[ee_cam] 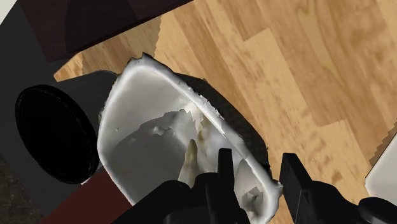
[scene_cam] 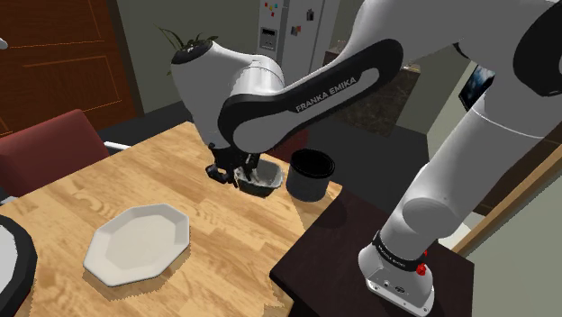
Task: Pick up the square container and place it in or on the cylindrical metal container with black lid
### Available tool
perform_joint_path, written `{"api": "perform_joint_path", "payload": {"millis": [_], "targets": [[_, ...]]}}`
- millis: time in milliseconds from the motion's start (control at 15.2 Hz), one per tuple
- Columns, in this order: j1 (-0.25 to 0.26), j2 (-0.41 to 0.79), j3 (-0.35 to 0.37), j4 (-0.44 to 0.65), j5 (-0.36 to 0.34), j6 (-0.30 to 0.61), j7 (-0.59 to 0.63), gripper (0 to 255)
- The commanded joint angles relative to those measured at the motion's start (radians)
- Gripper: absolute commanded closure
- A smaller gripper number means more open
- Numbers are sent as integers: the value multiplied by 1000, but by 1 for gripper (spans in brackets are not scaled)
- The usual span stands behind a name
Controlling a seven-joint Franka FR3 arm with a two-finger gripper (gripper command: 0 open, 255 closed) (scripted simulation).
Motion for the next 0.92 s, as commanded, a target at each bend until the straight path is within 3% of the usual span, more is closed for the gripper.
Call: {"api": "perform_joint_path", "payload": {"millis": [0, 396, 858], "targets": [[-13, -50, -22, -37, 22, 8, -50, 255], [-52, -208, -130, -194, 61, 68, -227, 255], [-104, -334, -270, -328, 42, 126, -414, 255]]}}
